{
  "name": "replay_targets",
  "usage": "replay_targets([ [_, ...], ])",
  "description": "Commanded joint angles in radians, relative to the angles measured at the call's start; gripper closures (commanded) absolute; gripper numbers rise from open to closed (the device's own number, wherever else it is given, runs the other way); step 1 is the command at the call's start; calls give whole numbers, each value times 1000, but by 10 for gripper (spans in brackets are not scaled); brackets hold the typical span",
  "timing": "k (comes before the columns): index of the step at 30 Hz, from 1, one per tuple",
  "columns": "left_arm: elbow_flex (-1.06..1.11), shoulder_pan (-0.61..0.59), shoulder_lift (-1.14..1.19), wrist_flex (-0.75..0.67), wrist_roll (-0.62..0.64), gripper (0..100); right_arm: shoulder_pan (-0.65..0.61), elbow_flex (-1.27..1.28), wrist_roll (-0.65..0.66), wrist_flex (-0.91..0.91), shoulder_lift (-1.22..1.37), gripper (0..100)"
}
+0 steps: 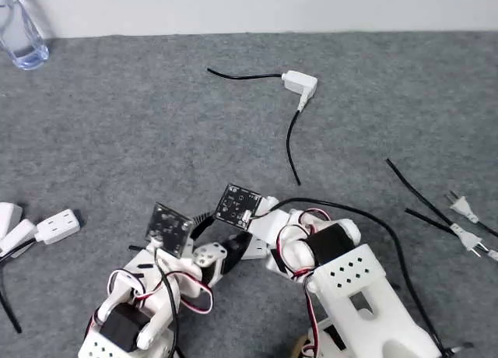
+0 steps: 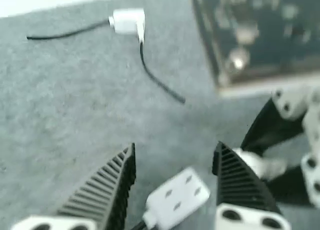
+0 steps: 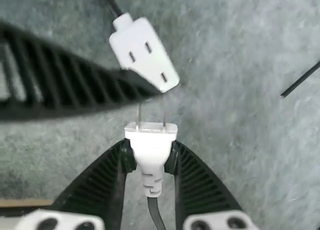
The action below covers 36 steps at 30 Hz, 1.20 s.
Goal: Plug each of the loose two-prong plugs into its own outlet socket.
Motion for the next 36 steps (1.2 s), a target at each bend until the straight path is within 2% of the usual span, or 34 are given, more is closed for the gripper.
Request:
replay_targets([
  [1,61,5,-17,-172,66,758,-7,-54,-6,-39,-19,991],
  [3,102,5,-11,-244,68,758,-5,-54,-6,-51,-19,991],
  [22,97,5,-17,-226,71,758,-12,-158,-14,-58,-28,991],
  [29,97,5,-17,-221,71,758,-48,-160,-15,47,-223,991],
  [36,97,5,-17,-219,71,758,-71,-135,-94,79,-415,991],
])
